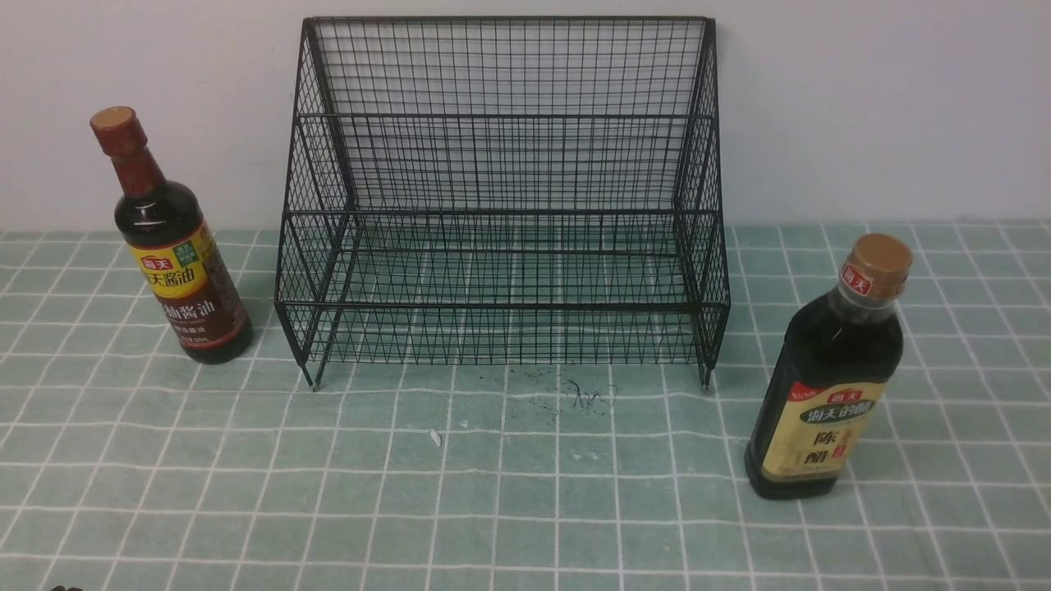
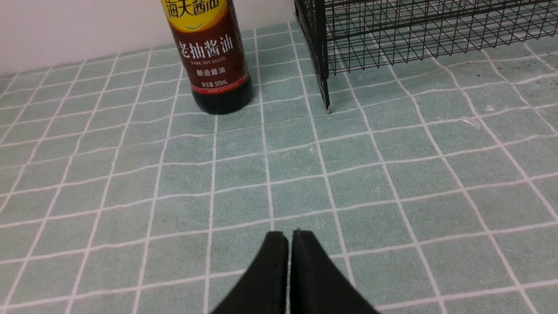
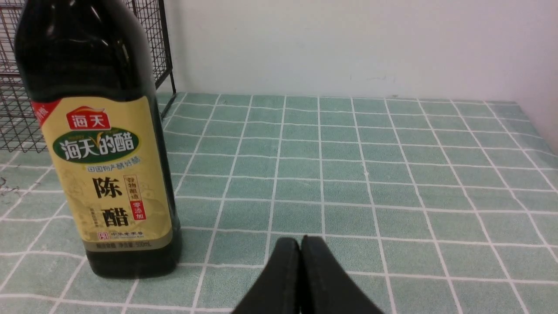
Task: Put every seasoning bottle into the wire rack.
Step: Use the right arm to grab the condiment bottle closest to it
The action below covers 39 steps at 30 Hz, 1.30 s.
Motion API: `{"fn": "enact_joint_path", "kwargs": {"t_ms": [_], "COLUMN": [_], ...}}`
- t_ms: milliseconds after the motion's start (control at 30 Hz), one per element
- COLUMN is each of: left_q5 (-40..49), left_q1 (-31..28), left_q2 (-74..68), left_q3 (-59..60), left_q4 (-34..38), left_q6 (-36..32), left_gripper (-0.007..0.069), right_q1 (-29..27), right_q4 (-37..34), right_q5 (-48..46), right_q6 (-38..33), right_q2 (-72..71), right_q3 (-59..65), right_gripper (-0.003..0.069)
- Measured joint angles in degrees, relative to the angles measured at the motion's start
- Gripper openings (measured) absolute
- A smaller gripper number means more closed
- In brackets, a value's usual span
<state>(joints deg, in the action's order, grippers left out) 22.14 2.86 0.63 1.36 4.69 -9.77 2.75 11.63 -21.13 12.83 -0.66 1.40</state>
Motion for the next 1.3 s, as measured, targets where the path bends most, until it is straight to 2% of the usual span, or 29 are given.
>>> {"fn": "enact_joint_path", "kwargs": {"t_ms": [233,333,500,900,1000,1100,1200,1300], "left_q5": [0.0,0.0,0.0,0.0,0.0,0.0,0.0,0.0], "left_q1": [0.0,0.0,0.0,0.0,0.0,0.0,0.0,0.0], "left_q2": [0.0,0.0,0.0,0.0,0.0,0.0,0.0,0.0], "left_q3": [0.0,0.0,0.0,0.0,0.0,0.0,0.0,0.0], "left_q4": [0.0,0.0,0.0,0.0,0.0,0.0,0.0,0.0], "left_q6": [0.0,0.0,0.0,0.0,0.0,0.0,0.0,0.0], "left_gripper": [-0.0006,-0.0006,-0.0006,-0.0006,-0.0006,-0.0006,-0.0006,-0.0006], "right_q1": [0.0,0.0,0.0,0.0,0.1,0.8,3.0,5.3], "right_q4": [0.0,-2.5,-13.6,-17.1,-15.8,-11.2,-6.5,-5.6], "right_q5": [0.1,2.9,19.7,34.1,32.8,26.8,15.4,7.4], "right_q6": [0.0,1.4,8.8,10.4,11.8,12.1,12.1,11.6], "right_q2": [0.0,0.0,0.0,0.0,0.0,1.5,9.4,17.6], "right_q3": [0.0,0.1,0.2,0.2,-2.8,-10.1,-21.4,-28.5], "right_gripper": [-0.0015,-0.0015,-0.0015,-0.0015,-0.0015,-0.0015,-0.0015,-0.0015]}}
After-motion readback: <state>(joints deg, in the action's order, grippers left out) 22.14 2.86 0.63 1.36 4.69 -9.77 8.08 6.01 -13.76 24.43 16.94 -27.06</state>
